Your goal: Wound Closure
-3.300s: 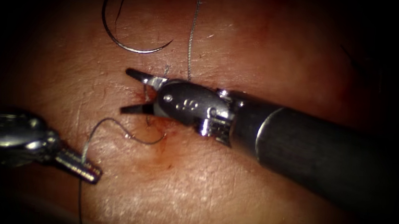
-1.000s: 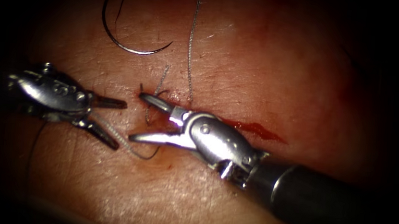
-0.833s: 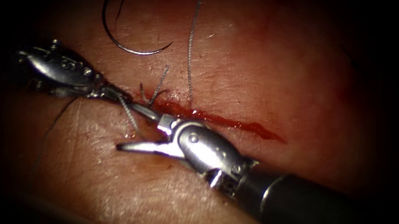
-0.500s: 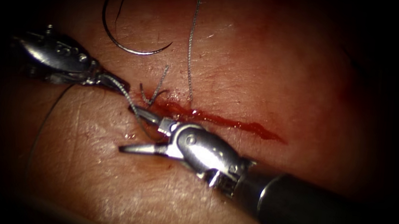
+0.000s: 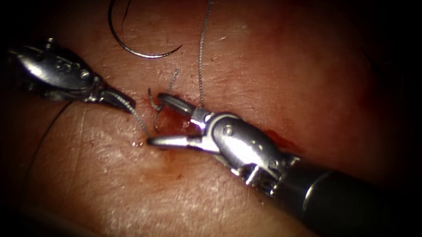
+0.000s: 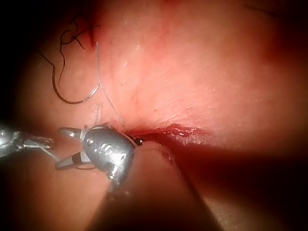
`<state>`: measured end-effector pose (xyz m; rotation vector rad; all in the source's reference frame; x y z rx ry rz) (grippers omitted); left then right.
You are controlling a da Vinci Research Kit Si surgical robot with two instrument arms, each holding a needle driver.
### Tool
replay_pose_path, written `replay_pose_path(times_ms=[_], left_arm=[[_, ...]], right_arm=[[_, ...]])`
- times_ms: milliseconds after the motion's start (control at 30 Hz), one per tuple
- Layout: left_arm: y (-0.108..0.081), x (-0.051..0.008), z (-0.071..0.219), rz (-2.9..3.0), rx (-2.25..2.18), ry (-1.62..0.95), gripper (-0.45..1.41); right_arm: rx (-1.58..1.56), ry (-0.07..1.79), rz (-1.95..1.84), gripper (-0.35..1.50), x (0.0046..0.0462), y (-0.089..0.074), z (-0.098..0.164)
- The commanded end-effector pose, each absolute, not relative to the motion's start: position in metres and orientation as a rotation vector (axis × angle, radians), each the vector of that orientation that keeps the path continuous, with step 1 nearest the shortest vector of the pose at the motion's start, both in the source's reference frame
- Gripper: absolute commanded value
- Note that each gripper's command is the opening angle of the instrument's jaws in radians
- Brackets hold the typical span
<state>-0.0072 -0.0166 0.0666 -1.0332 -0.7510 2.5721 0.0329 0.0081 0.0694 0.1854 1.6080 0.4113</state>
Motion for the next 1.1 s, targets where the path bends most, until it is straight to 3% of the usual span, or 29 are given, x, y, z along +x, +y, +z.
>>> replay_pose_path(times_ms=[33, 233, 467, 733, 1100], left_arm=[[-0.018, -0.0073, 0.067, 2.578, -1.032, -0.751, -0.45], [-0.018, -0.0079, 0.065, 2.589, -1.043, -0.747, -0.45], [-0.015, -0.0099, 0.065, 2.594, -1.046, -0.726, -0.45], [-0.014, -0.0159, 0.067, 2.626, -1.044, -0.74, -0.45], [-0.013, -0.0185, 0.074, 2.687, -1.057, -0.791, -0.45]], right_arm=[[0.161, 1.587, 0.433, 0.62, 0.033, 0.009, 0.071], [0.165, 1.501, 0.385, 0.62, 0.0344, 0.008, 0.074], [0.23, 1.53, 0.326, 0.62, 0.0375, 0.005, 0.072], [0.312, 1.58, 0.242, 0.56, 0.0392, 0.004, 0.071], [0.371, 1.696, 0.186, 0.51, 0.0372, 0.003, 0.07]])
